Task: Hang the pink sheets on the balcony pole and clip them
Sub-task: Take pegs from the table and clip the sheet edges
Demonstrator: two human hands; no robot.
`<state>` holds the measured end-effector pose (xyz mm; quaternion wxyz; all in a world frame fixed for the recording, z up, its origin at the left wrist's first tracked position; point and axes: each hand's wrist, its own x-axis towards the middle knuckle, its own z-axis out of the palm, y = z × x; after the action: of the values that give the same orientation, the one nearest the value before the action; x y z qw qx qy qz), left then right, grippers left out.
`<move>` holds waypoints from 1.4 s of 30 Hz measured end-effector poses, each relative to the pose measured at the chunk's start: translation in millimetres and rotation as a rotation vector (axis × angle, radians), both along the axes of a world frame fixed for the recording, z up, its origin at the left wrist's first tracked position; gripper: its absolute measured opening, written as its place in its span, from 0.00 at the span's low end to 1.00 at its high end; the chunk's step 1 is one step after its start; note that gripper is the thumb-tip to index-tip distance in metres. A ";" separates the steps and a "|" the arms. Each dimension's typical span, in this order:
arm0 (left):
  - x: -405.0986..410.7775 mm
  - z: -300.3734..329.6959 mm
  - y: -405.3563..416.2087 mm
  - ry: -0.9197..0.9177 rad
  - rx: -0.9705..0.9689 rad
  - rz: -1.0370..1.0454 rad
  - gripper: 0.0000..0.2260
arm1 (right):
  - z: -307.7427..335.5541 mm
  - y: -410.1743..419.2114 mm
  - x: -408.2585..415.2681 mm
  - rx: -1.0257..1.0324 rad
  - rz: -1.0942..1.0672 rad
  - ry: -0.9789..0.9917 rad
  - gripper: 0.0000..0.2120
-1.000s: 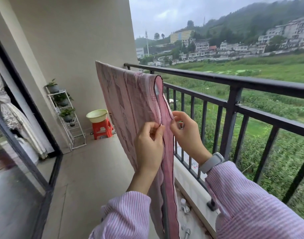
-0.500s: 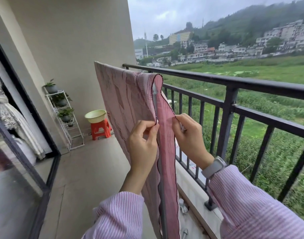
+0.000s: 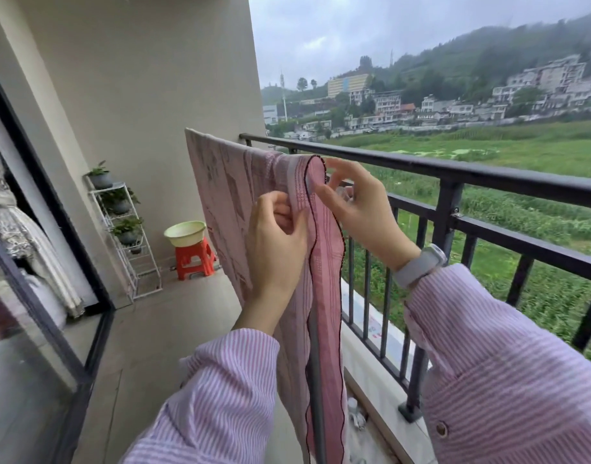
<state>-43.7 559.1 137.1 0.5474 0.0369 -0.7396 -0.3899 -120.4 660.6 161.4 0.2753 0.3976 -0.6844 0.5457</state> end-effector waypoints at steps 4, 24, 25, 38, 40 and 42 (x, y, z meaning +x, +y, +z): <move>-0.5 5.0 -5.3 0.015 0.014 0.027 0.02 | 23.4 -15.8 -1.2 -0.079 -0.022 0.012 0.03; 18.8 -81.8 16.4 -0.226 0.041 0.149 0.07 | -107.6 35.3 44.3 -0.101 0.195 -0.490 0.17; 19.9 -82.5 15.0 -0.202 0.038 0.149 0.04 | -111.0 36.2 45.7 -0.084 0.180 -0.492 0.18; 15.0 -83.2 20.9 -0.192 -0.029 -0.096 0.02 | -131.6 46.6 37.7 0.184 0.148 -0.306 0.16; 17.0 -83.3 19.7 -0.176 0.007 -0.108 0.03 | -136.4 38.1 38.3 0.235 0.169 -0.309 0.16; 17.6 -78.9 21.1 -0.146 0.063 -0.138 0.03 | -136.3 31.5 37.5 0.247 0.191 -0.337 0.17</move>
<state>-26.1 580.2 58.2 0.4625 0.0314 -0.7655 -0.4463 -82.8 692.1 25.1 0.0535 0.3946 -0.7415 0.5400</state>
